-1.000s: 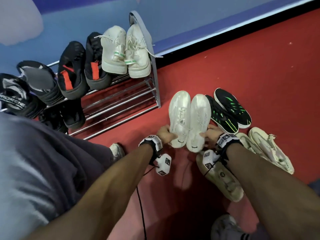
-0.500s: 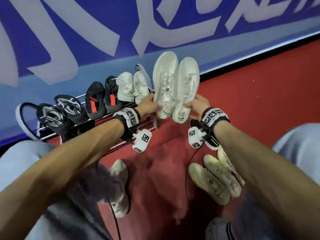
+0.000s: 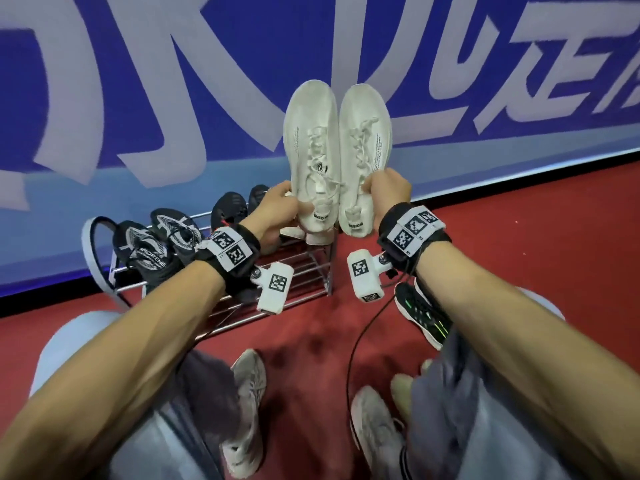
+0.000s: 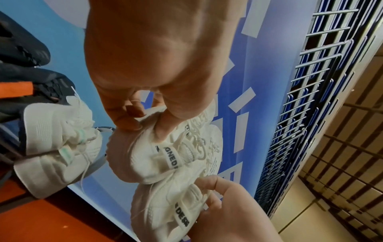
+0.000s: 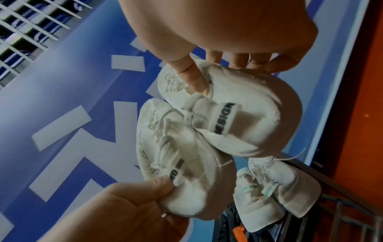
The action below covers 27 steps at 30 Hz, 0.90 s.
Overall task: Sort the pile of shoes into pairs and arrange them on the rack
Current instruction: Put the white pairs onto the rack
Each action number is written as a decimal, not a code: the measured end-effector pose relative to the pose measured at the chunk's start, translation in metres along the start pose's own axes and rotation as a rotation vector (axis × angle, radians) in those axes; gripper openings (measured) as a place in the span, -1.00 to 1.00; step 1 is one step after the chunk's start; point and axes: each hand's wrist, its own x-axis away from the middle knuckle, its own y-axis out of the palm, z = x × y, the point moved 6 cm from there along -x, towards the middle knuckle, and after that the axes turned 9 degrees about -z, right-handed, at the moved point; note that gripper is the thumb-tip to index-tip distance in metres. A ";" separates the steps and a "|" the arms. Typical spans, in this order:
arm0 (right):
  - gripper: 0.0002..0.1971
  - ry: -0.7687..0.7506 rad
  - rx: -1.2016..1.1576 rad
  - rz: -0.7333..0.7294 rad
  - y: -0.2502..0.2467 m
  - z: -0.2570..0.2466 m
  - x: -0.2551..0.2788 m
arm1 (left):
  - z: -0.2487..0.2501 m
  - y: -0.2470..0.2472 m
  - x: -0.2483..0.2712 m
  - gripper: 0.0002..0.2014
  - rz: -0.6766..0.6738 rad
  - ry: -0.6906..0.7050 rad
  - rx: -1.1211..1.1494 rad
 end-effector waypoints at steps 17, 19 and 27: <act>-0.77 0.087 -0.054 -0.381 0.166 0.016 -0.008 | -0.046 -0.140 0.059 -0.55 0.294 -0.090 0.023; -0.78 0.120 -0.047 -0.390 0.179 0.026 -0.005 | -0.049 -0.151 0.068 -0.65 0.307 -0.104 0.002; -0.84 0.253 0.056 -0.460 0.217 0.062 0.021 | -0.065 -0.176 0.101 -0.73 0.392 -0.250 -0.041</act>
